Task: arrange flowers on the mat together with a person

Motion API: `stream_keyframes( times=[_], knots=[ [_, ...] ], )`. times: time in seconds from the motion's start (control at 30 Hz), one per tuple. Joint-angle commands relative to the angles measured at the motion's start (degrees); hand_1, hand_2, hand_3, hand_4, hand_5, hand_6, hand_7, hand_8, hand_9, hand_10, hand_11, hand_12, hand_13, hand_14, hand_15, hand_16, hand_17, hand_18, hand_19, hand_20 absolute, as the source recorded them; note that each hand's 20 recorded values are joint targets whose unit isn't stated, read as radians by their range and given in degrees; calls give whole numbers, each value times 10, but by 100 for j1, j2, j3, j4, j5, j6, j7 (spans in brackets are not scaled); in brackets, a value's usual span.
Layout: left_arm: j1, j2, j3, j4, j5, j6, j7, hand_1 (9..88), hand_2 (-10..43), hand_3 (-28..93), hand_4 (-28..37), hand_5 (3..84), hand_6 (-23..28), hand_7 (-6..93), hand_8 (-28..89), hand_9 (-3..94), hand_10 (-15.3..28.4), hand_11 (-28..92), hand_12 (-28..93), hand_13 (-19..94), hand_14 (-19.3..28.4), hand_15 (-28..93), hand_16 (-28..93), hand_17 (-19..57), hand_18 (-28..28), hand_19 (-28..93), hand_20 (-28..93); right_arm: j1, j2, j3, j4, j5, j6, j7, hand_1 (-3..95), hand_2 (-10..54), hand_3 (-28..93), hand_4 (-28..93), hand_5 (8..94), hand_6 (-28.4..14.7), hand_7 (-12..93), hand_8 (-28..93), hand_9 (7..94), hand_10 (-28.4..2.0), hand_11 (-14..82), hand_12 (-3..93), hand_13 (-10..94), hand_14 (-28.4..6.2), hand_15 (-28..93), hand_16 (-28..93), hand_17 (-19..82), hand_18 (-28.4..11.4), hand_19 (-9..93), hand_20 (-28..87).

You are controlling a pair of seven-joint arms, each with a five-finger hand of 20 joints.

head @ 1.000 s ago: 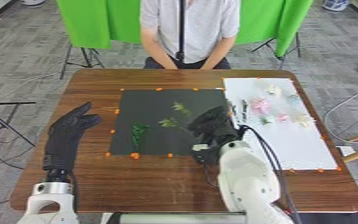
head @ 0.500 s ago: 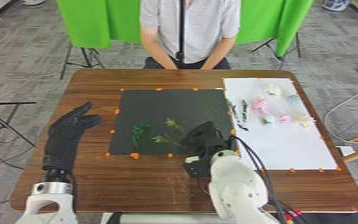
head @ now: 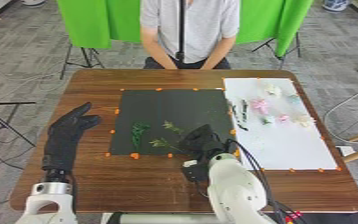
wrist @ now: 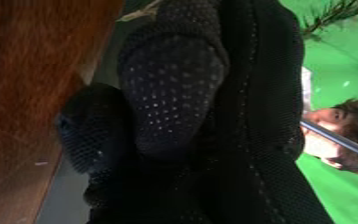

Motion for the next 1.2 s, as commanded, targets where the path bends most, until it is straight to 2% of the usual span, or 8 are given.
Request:
stream_keyframes(
  times=[0.03,0.43,0.47,0.5,0.53,0.6,0.93,1.2],
  knots=[
    [90,-40,-33,-32,12,46,-71,259,-70,663,-164,492,31,129,-50,528,155,235,166,420,185,250,29,112,129,83,219,199,-102,-133,193,146,42,49,882,-95,-282,462,832,-34,191,157,937,-101,285,182,937,-2,537,93,738,-67,814,272],
    [117,7,-25,-47,-9,81,-59,259,-70,664,-165,492,30,130,-50,529,156,235,166,421,184,251,29,112,129,84,218,159,-76,-166,228,267,322,14,871,-95,-258,445,838,-38,183,156,937,-107,297,159,937,-7,535,94,741,-69,810,269],
    [113,9,-23,-45,-12,88,-59,259,-70,663,-165,492,30,129,-51,529,156,234,166,421,184,251,29,111,129,84,218,149,-73,-168,232,275,382,-6,859,-95,-212,422,842,-37,187,158,937,-107,301,154,937,-8,538,92,741,-70,809,272],
    [110,8,-25,-45,-13,94,-66,259,-69,663,-165,492,30,130,-51,529,156,234,166,420,184,251,30,111,129,84,218,137,-60,-188,237,270,495,-40,789,-95,-4,281,840,-36,192,165,937,-108,303,153,937,-8,542,92,742,-70,804,284],
    [105,10,-22,-41,-14,95,-64,259,-69,662,-165,492,30,130,-51,529,156,235,166,421,184,251,29,111,129,84,218,122,-52,-218,245,238,638,-79,693,-95,311,36,845,-36,193,159,937,-107,308,150,937,-8,544,91,744,-70,798,296],
    [94,12,-25,-36,-13,85,-74,259,-69,662,-165,493,30,130,-51,530,156,235,166,421,184,250,29,111,129,84,218,114,-38,-265,251,218,867,-125,648,-95,467,-85,849,-37,194,152,937,-104,312,147,937,-7,547,92,746,-70,795,303],
    [75,-5,-28,-27,6,46,-85,259,-70,663,-164,492,30,129,-50,533,156,235,166,421,185,251,29,110,129,85,217,157,-15,-467,404,-393,1487,-430,643,-95,494,-100,847,-41,209,133,937,-101,310,153,937,-3,550,90,750,-70,793,304],
    [63,0,-16,-21,0,46,-93,259,-69,662,-163,492,30,130,-51,534,156,236,166,421,185,250,29,109,130,86,217,87,61,-587,518,-1541,1508,-935,628,-95,511,-97,843,-41,230,129,937,-99,316,158,937,-4,553,91,750,-72,795,305]
  ],
)
